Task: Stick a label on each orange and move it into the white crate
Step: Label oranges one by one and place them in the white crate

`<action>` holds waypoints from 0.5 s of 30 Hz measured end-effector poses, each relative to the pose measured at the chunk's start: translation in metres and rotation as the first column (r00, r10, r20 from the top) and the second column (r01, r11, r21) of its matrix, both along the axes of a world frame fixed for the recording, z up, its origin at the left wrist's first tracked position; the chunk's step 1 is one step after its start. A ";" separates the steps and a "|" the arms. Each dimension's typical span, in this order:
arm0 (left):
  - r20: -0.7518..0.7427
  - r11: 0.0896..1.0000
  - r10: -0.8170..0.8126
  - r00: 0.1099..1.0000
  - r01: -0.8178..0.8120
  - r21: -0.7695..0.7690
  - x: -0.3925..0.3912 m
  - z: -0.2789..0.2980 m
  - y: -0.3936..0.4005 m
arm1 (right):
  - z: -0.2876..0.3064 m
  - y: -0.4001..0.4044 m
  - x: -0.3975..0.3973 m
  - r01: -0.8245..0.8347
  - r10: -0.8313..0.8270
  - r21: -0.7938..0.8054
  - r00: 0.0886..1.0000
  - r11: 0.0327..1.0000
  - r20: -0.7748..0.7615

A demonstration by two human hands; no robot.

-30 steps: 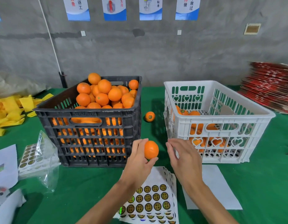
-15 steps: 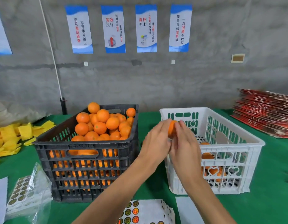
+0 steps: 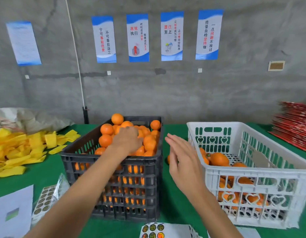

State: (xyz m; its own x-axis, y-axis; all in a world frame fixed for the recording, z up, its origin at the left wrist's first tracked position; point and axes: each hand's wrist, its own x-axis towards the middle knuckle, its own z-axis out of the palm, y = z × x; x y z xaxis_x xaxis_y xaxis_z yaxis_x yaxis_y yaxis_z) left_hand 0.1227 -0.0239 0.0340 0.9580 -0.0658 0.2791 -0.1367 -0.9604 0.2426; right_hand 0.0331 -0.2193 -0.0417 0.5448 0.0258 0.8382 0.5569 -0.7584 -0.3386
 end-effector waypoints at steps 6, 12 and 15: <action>-0.552 0.969 0.172 0.816 -0.039 0.244 0.019 -0.002 0.093 | 0.005 0.057 0.013 -0.134 0.134 -0.007 0.991 0.991 0.011; -0.649 0.978 0.083 0.756 0.062 0.198 0.023 -0.002 0.090 | -0.007 0.066 0.019 -0.148 0.148 0.006 0.989 0.989 0.018; -0.610 0.990 0.037 0.791 0.054 0.131 0.028 -0.008 0.092 | -0.013 0.060 0.021 -0.133 0.133 0.004 0.991 0.991 0.026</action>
